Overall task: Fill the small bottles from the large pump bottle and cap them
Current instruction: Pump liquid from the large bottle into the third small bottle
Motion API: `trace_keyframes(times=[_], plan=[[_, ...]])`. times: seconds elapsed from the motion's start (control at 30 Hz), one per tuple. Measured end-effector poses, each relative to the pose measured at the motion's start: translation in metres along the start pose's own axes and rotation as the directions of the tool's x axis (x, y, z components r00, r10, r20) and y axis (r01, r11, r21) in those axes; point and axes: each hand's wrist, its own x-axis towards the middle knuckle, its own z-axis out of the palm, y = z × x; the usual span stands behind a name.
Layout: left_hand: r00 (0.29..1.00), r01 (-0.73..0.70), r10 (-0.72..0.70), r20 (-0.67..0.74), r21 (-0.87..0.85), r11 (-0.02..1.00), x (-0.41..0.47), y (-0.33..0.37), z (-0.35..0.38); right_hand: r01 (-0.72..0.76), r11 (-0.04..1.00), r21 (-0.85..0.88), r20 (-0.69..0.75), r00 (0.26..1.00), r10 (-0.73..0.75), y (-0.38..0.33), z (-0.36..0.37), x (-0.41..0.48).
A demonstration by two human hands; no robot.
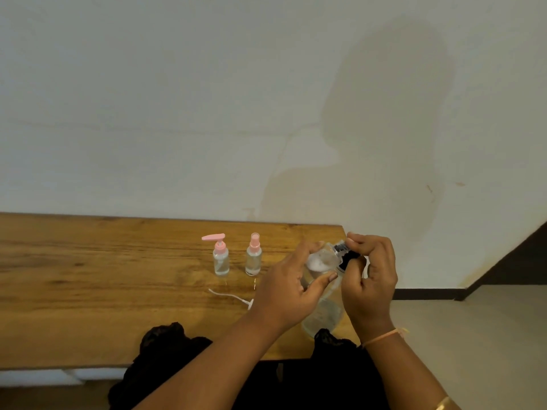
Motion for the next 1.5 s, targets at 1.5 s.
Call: trace_keyframes(times=[1.5], plan=[[0.998,-0.021,0.019,-0.063,-0.034,0.999,0.000,-0.004,0.004,-0.014,0.997,0.069,0.013,1.000,0.013,-0.005,-0.004,0.001]])
